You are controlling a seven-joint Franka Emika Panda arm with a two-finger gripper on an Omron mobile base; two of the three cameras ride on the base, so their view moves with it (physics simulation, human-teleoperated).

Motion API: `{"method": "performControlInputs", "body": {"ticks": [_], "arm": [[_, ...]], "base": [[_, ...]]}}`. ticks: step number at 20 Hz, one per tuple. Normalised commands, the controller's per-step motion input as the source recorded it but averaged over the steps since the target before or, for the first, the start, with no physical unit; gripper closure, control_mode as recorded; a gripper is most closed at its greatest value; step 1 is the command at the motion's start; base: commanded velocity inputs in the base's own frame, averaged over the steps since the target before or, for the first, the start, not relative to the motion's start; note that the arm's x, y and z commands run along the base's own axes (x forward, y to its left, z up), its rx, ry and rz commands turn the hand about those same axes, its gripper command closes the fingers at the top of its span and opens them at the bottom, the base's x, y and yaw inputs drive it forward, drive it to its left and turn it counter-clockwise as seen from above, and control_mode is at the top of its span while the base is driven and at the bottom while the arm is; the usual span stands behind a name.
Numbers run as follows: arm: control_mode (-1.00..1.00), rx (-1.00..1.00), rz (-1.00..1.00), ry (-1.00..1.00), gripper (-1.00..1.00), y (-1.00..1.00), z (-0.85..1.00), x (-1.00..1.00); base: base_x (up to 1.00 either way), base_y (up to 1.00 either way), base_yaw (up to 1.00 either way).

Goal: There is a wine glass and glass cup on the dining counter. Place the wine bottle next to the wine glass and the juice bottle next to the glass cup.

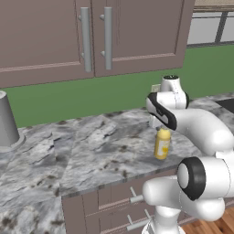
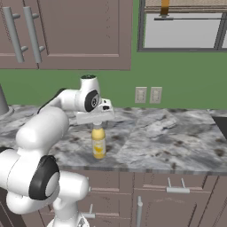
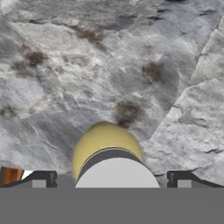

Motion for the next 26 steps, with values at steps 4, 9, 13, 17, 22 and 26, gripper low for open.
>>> {"method": "performControlInputs", "body": {"ticks": [4, 9, 13, 17, 22, 26], "arm": [[-1.0, 0.0, 0.0, 0.0, -1.0, -0.06, -0.11, 0.0], [-1.0, 0.01, 0.0, 0.0, -1.0, -0.02, -0.13, 0.0], [-1.0, 0.0, 0.0, 0.0, -1.0, 0.0, -0.12, 0.01], [-1.0, 0.01, 0.0, 0.0, -1.0, 0.0, -0.12, 0.05], [-1.0, 0.02, 0.0, 0.0, -1.0, 0.0, -0.16, 0.03], [-1.0, 0.03, 0.0, 0.0, 1.0, 0.0, -0.19, 0.0]], "base": [[0.0, 0.0, 0.0], [0.0, 0.0, 0.0], [0.0, 0.0, 0.0], [0.0, 0.0, 0.0], [0.0, 0.0, 0.0], [0.0, 0.0, 0.0]]}}
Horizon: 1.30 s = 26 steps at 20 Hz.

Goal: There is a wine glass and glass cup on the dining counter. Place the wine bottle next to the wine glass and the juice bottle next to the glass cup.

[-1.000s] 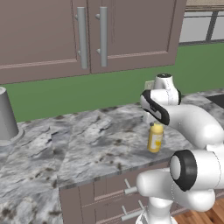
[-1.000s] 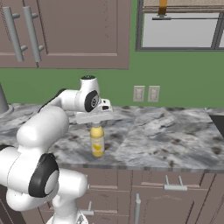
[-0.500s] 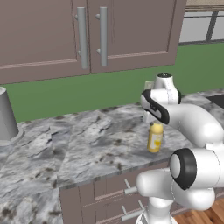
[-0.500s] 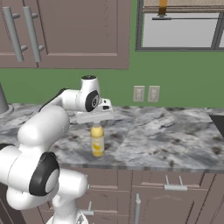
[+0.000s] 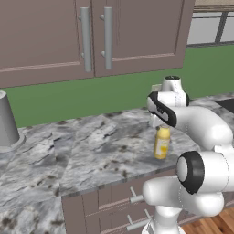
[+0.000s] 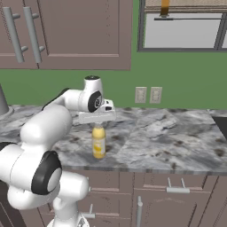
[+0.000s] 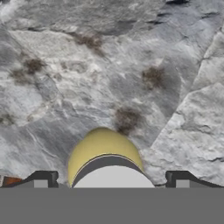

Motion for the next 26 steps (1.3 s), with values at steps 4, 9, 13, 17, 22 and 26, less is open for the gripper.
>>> {"method": "performControlInputs", "body": {"ticks": [4, 9, 13, 17, 22, 26], "arm": [[-1.0, 0.02, 0.0, 0.0, 1.0, 0.04, -0.19, -0.06], [-1.0, 0.03, -0.02, 0.0, 1.0, 0.04, -0.17, -0.15], [-1.0, 0.0, -0.05, 0.0, 1.0, 0.05, -0.08, -0.19], [-1.0, 0.0, -0.03, -0.04, 1.0, 0.0, 0.22, -0.15], [-1.0, 0.0, -0.04, -0.01, 1.0, 0.05, 0.51, -0.1], [-1.0, 0.0, -0.01, 0.0, 1.0, 0.0, 0.63, -0.14]], "base": [[0.0, 0.0, 0.0], [0.0, 0.0, 0.0], [0.0, 0.0, 0.0], [0.0, 0.0, 0.0], [0.0, 0.0, 0.0], [0.0, 0.0, 0.0]]}}
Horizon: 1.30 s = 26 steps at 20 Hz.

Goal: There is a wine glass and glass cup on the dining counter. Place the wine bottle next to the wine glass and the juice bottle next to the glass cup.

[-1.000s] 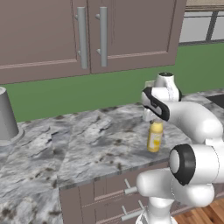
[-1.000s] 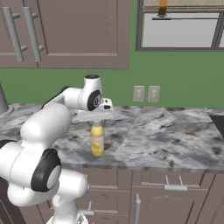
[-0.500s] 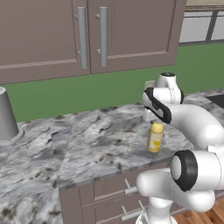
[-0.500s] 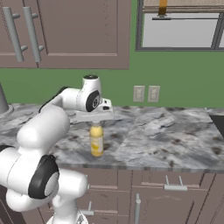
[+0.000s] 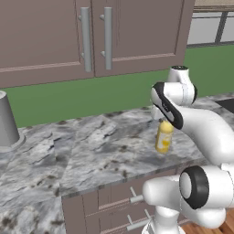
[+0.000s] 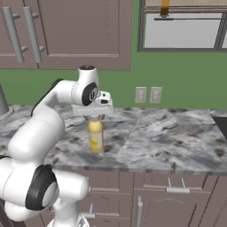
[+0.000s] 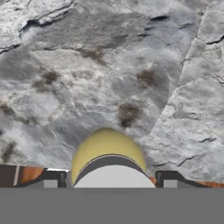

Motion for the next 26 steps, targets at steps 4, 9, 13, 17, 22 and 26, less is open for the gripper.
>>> {"method": "performControlInputs", "body": {"ticks": [4, 9, 13, 17, 22, 26], "arm": [[-1.0, 0.0, 0.0, 0.0, 1.0, -0.01, 0.55, -0.32], [-1.0, 0.0, 0.0, 0.0, 1.0, -0.06, 0.46, -0.39], [-1.0, 0.0, 0.0, 0.0, 1.0, -0.03, 0.45, -0.32], [-1.0, -0.02, 0.0, -0.01, 1.0, -0.03, 0.35, -0.26], [1.0, 0.01, 0.0, -0.05, 1.0, 0.0, 0.0, 0.0], [1.0, 0.0, 0.0, 0.0, 1.0, 0.0, 0.0, 0.0]], "base": [[0.0, 0.0, 0.0], [0.0, 0.0, 0.0], [0.0, 0.0, 0.0], [0.0, 0.0, 0.0], [0.0, 0.0, 0.0], [-0.11, -0.03, 0.0]]}}
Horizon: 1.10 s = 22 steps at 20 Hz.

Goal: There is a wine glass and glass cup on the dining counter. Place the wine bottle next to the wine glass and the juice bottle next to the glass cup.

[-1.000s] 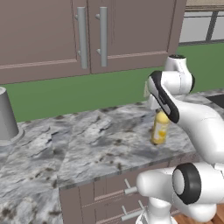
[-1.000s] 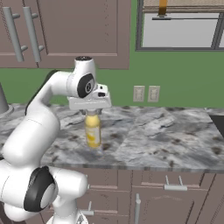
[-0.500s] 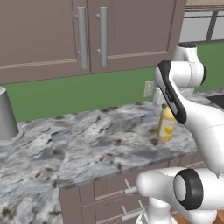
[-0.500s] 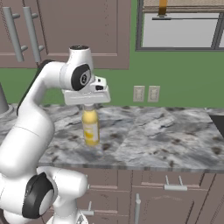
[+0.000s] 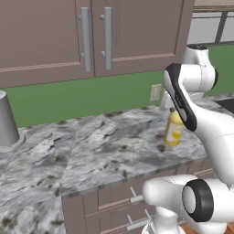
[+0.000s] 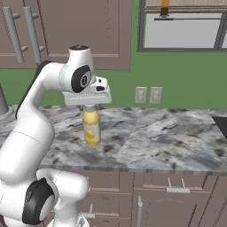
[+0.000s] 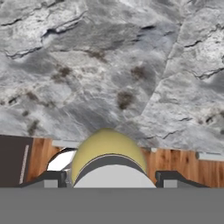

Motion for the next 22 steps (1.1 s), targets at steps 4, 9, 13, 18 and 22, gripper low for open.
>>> {"method": "performControlInputs", "body": {"ticks": [4, 9, 13, 18, 22], "arm": [[1.0, 0.0, 0.0, 0.0, 1.0, 0.0, 0.0, 0.0], [1.0, 0.0, 0.0, 0.0, 1.0, 0.0, 0.0, 0.0], [1.0, 0.0, 0.0, 0.0, 1.0, 0.0, 0.0, 0.0], [1.0, 0.0, 0.0, 0.0, 1.0, 0.0, 0.0, 0.0], [1.0, 0.0, 0.0, 0.0, 1.0, 0.0, 0.0, 0.0]], "base": [[-0.28, -0.18, -0.21], [0.0, -0.01, -0.82], [0.0, 0.0, -0.86], [0.02, 0.0, -0.84], [0.02, 0.0, -0.83]]}}
